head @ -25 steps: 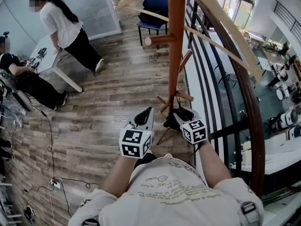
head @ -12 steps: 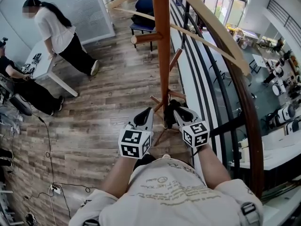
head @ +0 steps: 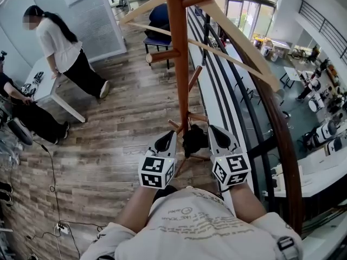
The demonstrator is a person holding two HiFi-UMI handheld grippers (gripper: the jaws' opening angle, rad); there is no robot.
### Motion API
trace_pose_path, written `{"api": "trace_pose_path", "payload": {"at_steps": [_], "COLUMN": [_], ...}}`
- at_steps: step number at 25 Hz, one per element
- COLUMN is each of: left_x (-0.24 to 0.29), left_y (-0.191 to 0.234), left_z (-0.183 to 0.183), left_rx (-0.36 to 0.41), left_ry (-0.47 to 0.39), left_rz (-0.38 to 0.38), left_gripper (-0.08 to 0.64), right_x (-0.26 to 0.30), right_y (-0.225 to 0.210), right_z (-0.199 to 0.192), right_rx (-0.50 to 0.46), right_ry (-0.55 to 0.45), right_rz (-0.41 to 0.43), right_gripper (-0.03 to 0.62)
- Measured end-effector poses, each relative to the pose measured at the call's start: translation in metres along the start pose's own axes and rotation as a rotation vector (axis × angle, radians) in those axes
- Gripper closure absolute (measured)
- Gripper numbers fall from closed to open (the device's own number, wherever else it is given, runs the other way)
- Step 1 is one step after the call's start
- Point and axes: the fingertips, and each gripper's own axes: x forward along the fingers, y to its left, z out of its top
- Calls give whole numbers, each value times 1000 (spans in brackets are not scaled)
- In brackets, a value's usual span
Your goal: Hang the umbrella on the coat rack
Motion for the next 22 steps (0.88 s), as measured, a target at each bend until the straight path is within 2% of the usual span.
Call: {"api": "trace_pose_path", "payload": {"at_steps": [4,10,22], "left_x": [2,4,0], "left_y": [-5,-7,-4], "left_z": [4,3,6], "left_rx": [-1,-10,-12], "left_ry": [-13,-5,-11], "left_rz": [-7,-27,-31], "left_gripper": [557,557,557], "right_x": [-15,-14,-8], "right_y": [3,-7,1], "right_z": [11,-8,-14], "right_rx": [-69,32,16], "right_ry": [-31,16,29], "right_rz": [-21,-52,-43], "right_gripper": [592,592,592]}}
